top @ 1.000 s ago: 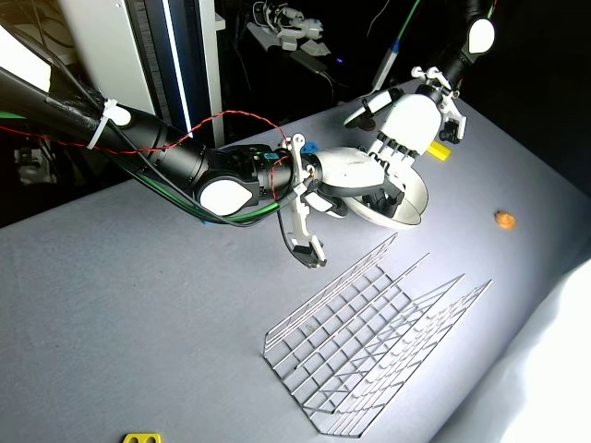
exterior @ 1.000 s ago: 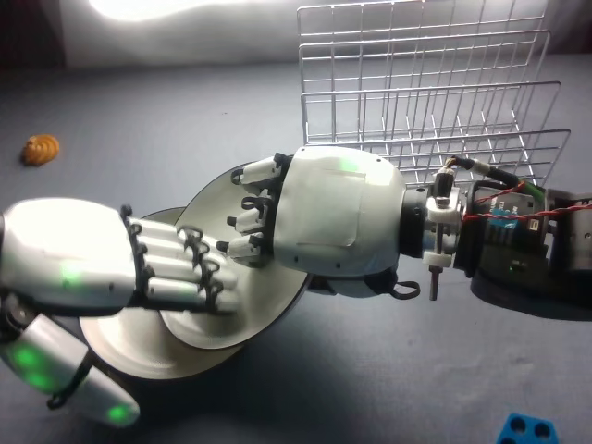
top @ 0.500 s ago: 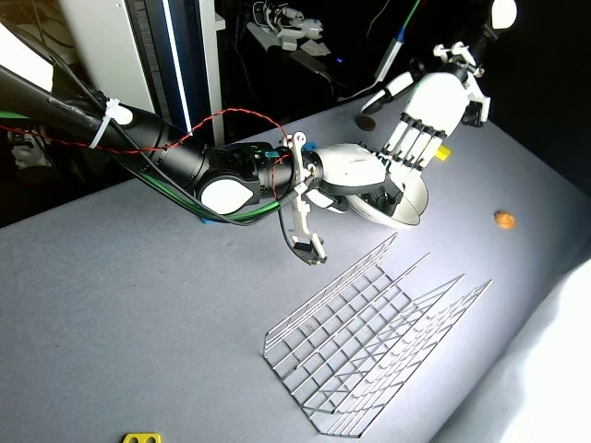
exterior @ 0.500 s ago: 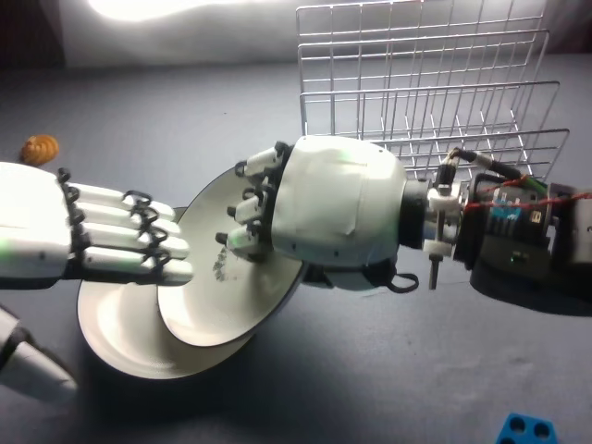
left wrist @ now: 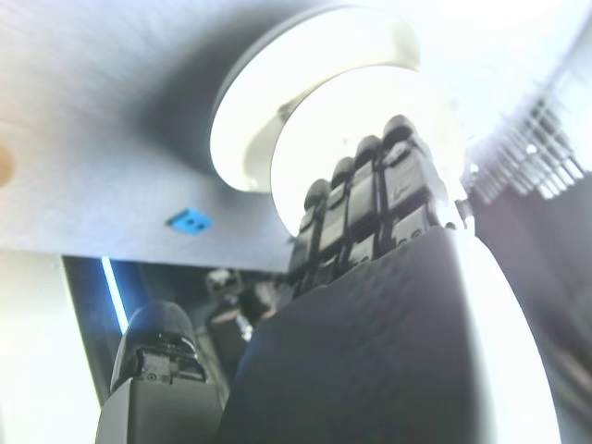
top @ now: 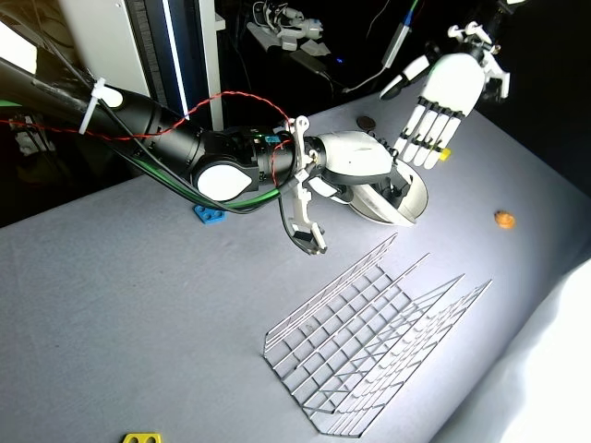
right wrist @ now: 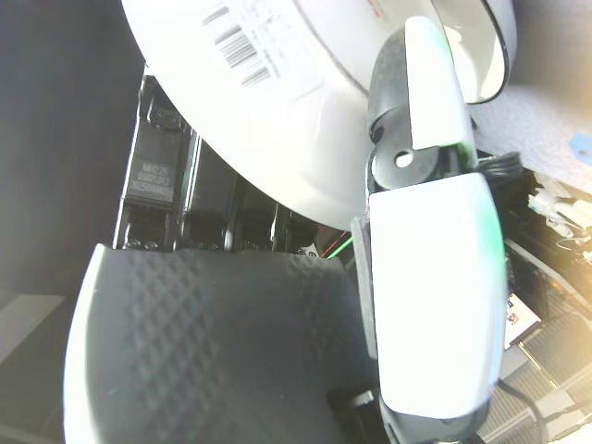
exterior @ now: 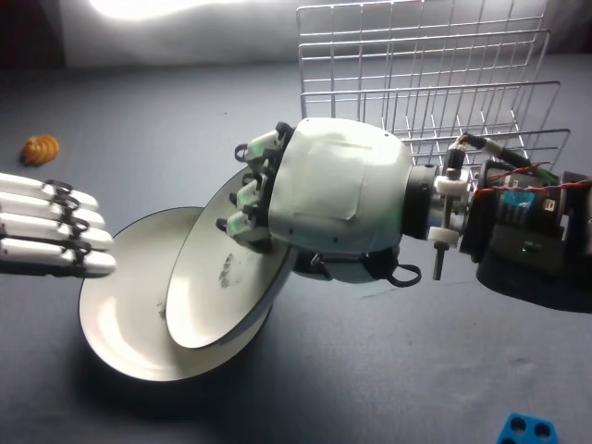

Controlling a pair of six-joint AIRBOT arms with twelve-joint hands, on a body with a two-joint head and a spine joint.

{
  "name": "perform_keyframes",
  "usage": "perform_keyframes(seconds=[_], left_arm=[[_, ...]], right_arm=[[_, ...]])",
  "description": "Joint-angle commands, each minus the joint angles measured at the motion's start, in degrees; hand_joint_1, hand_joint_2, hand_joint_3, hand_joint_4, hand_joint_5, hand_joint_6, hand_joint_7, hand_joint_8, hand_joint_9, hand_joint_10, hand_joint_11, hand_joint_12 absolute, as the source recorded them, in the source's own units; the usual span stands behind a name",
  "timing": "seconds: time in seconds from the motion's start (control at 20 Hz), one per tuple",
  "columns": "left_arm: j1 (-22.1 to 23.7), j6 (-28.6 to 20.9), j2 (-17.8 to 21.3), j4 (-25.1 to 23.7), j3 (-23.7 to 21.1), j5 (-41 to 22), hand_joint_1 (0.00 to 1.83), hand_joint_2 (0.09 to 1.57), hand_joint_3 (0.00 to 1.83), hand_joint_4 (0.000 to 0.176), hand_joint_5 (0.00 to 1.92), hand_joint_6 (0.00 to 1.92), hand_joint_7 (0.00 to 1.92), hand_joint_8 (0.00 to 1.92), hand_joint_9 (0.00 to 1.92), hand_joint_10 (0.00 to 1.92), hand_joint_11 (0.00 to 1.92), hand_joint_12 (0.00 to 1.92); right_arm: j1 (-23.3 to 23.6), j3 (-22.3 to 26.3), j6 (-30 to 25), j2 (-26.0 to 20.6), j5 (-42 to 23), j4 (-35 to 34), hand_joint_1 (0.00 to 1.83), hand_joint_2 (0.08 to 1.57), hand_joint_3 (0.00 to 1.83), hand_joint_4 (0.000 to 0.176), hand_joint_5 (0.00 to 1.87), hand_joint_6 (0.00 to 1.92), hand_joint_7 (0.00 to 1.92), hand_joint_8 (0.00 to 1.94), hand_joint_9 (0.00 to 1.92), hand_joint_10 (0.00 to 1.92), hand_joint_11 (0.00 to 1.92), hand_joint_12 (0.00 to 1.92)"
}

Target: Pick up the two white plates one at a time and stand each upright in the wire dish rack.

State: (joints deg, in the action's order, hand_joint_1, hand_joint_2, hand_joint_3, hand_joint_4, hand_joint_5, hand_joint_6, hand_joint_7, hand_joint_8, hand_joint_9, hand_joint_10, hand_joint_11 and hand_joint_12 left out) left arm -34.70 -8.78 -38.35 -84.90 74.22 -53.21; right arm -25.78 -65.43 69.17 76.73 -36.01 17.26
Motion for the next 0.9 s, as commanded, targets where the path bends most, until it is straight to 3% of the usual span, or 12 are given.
perform_keyframes(seconds=[0.0, 0.2, 0.5, 0.85], left_arm=[[0.23, -0.82, 0.87, 3.37, -0.17, -1.71, 0.00, 1.09, 0.00, 0.000, 0.04, 0.01, 0.01, 0.00, 0.00, 0.00, 0.00, 0.00], [0.26, -1.46, 2.75, 2.65, -0.13, -1.64, 0.00, 1.09, 0.00, 0.000, 0.04, 0.01, 0.02, 0.00, 0.00, 0.00, 0.00, 0.00], [-0.64, -1.44, 2.56, 2.42, 1.84, -0.84, 0.00, 1.08, 0.00, 0.000, 0.01, 0.00, 0.00, 0.00, 0.00, 0.00, 0.00, 0.00], [-0.62, -2.06, 2.94, 2.42, 0.87, -1.76, 0.00, 1.09, 0.00, 0.000, 0.04, 0.01, 0.01, 0.00, 0.00, 0.00, 0.00, 0.00]], right_arm=[[1.10, 0.77, 0.32, -0.52, -6.97, -1.36, 1.20, 1.15, 0.00, 0.020, 0.89, 1.17, 0.96, 0.98, 1.10, 0.00, 0.66, 0.90], [2.44, 3.86, 0.30, -2.41, -6.97, -2.59, 1.20, 1.15, 0.00, 0.016, 0.87, 1.20, 0.96, 0.98, 1.09, 0.00, 0.65, 0.89], [5.27, 7.44, 0.17, -4.95, -5.98, -6.85, 1.20, 1.15, 0.00, 0.018, 0.88, 1.19, 0.95, 0.99, 1.10, 0.01, 0.66, 0.90], [8.62, 12.29, -1.36, -8.91, -5.15, -9.61, 1.20, 1.14, 0.00, 0.021, 0.91, 1.15, 0.98, 0.95, 1.12, 0.01, 0.68, 0.88]])
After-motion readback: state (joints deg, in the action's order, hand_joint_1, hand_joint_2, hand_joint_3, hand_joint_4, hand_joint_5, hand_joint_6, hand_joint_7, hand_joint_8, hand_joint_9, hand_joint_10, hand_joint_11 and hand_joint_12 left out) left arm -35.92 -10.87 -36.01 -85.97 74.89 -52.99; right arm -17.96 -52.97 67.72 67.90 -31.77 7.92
